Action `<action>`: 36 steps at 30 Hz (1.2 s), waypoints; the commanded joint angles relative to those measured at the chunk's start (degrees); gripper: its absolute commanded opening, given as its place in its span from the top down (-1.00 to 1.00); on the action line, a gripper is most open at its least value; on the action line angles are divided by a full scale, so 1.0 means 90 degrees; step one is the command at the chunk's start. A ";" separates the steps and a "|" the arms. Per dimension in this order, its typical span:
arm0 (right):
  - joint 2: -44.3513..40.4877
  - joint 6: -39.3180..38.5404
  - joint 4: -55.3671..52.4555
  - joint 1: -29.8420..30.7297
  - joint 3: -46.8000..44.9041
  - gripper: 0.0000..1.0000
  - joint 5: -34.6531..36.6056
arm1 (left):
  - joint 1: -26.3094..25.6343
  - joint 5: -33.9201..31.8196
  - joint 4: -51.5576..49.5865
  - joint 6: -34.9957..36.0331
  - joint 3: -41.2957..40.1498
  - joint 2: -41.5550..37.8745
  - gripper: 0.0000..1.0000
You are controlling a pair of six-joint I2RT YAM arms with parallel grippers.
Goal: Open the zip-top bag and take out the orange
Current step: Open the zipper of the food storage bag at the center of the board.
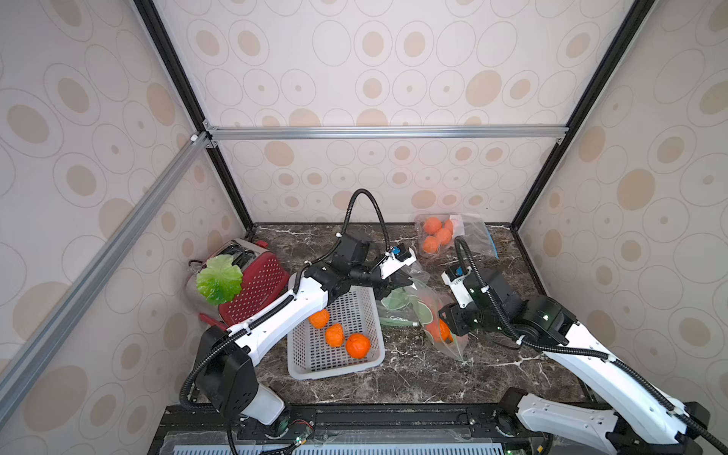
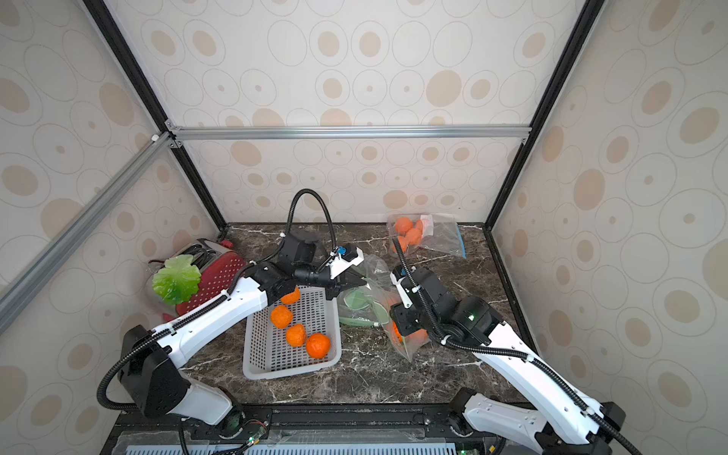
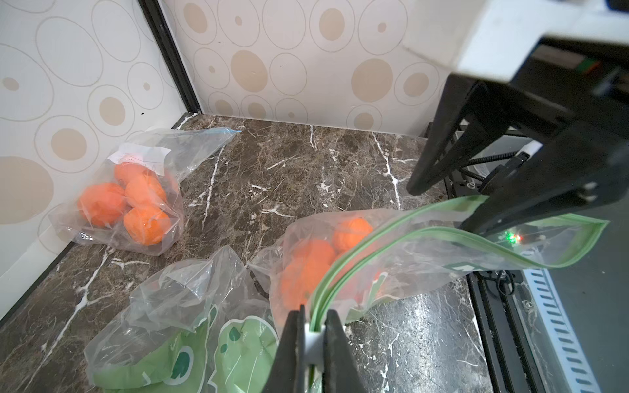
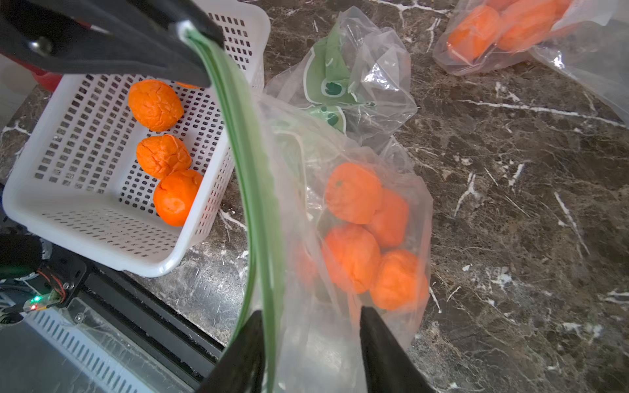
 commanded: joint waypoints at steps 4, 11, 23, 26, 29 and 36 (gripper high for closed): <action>-0.0139 0.0089 -0.0204 0.0027 0.0074 0.16 0.0274 | -0.0148 -0.0058 0.0262 -0.0297 -0.0288 -0.0367 0.87; -0.0240 -0.0259 -0.0011 0.0023 -0.0179 0.87 0.0294 | -0.0263 0.0076 0.0195 -0.0488 -0.0417 -0.0579 0.77; -0.1356 -0.5693 0.4758 -0.0096 -0.1662 1.00 0.0655 | -0.0349 -0.0709 -0.0928 -0.0063 0.0190 -0.1027 -0.54; -0.1563 -0.6005 0.5452 -0.0417 -0.1913 1.00 -0.0436 | -0.0344 -0.0951 -0.1365 -0.0139 0.0821 -0.0964 -0.63; -0.1425 -0.5731 0.4906 -0.0675 -0.1499 1.00 -0.1071 | -0.0342 -0.1215 -0.1240 -0.0523 0.1220 -0.0950 -0.84; -0.1639 -0.4486 0.3748 -0.0703 -0.1353 1.00 -0.1586 | -0.0593 -0.0574 -0.1686 -0.0847 0.2058 -0.0136 -0.66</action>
